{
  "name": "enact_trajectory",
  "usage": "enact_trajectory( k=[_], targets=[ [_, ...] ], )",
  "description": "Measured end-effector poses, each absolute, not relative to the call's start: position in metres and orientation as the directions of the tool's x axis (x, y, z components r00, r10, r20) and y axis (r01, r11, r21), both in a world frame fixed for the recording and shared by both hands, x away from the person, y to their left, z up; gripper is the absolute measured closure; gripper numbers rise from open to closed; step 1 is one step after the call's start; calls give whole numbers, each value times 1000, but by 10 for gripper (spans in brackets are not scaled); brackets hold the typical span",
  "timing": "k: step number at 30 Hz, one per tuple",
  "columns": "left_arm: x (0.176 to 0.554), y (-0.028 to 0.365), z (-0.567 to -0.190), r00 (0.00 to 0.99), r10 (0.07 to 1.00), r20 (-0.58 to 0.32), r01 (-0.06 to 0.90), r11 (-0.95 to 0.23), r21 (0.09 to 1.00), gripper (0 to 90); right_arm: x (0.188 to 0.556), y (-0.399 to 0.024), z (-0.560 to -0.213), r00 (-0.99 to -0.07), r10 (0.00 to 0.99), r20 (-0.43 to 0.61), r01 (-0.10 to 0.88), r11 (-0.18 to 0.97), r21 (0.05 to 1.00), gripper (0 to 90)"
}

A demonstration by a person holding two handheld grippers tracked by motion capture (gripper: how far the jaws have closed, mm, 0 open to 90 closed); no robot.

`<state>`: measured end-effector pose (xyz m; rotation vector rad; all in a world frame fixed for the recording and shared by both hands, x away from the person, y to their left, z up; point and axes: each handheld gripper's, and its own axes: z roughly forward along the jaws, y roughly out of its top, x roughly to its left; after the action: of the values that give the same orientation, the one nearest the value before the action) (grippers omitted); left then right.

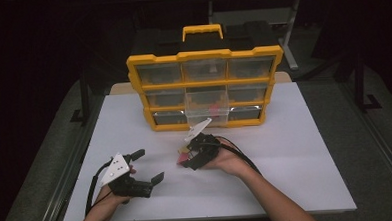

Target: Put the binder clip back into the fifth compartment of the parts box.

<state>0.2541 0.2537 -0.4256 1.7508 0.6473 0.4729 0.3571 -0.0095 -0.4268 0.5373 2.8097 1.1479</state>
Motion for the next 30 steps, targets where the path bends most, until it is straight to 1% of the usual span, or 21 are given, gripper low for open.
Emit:
enact_trajectory(
  k=[2, 7, 8, 12, 30],
  targets=[
    [254, 254, -426, 766, 642, -17, 183, -193, 964, 0, 357, -7, -428, -939, 337, 63, 288, 673, 682, 325],
    [254, 254, -426, 766, 643, -18, 185, -192, 964, 0, 356, 1, -431, -937, 343, 72, 300, 677, 672, 337],
    [254, 254, -425, 765, 643, -18, 184, -192, 964, 0, 357, 1, -432, -941, 333, 56, 281, 682, 675, 338],
    [254, 254, -425, 765, 644, -19, 183, -188, 965, 0, 357, 5, -434, -939, 339, 57, 289, 689, 665, 349],
    [254, 254, -425, 765, 644, -20, 183, -188, 965, 0, 353, 11, -440, -946, 323, 6, 247, 710, 659, 399]
  ],
)
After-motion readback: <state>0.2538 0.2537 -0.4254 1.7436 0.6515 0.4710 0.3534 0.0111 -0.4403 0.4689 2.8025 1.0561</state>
